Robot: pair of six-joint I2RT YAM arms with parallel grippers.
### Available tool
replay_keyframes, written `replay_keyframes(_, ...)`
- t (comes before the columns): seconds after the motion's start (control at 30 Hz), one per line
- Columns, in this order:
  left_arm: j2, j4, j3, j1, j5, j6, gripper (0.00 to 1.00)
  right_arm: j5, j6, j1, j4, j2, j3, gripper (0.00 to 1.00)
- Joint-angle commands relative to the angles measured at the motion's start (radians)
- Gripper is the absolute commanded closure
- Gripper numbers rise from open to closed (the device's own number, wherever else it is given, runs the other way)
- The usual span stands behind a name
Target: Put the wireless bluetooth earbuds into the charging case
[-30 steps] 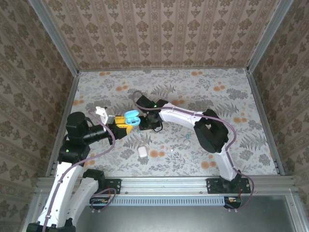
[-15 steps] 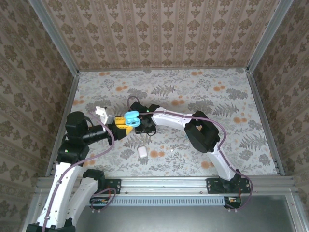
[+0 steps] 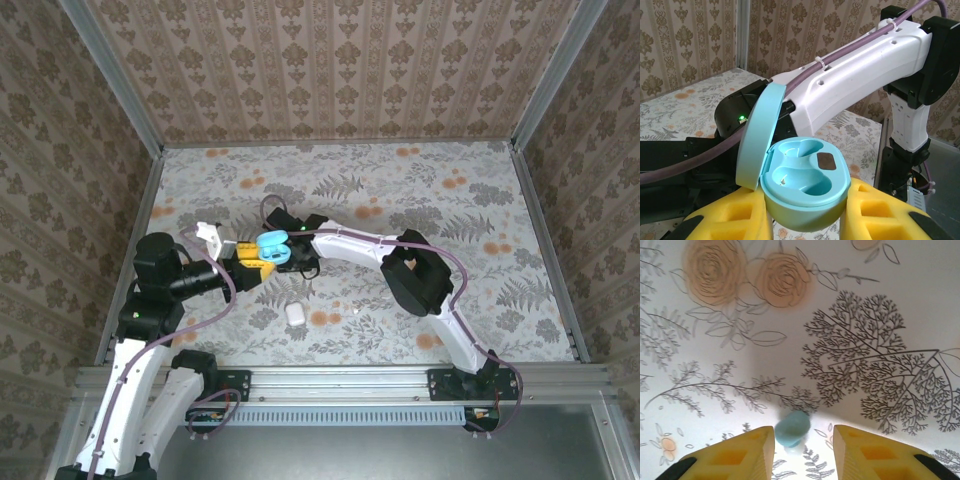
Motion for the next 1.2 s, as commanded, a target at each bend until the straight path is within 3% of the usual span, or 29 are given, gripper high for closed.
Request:
replay_keyframes(0.0,-0.013,-0.008,0.004,0.01,0.022,0.018,0.75,0.025,-0.017,0.013,-0.051,0.044,0.06,0.63)
replay_keyframes(0.57,-0.033,-0.014,0.0,0.011,0.029,0.018,0.75,0.026,-0.038,0.024,-0.119,0.114,0.136,0.64)
replay_keyframes(0.9,-0.033,-0.015,-0.001,0.01,0.028,0.017,0.75,0.02,-0.063,0.027,-0.154,0.142,0.16,0.71)
replay_keyframes(1.17,-0.036,0.012,-0.015,0.011,0.023,-0.006,0.75,0.015,-0.079,0.014,-0.162,0.093,0.132,0.83)
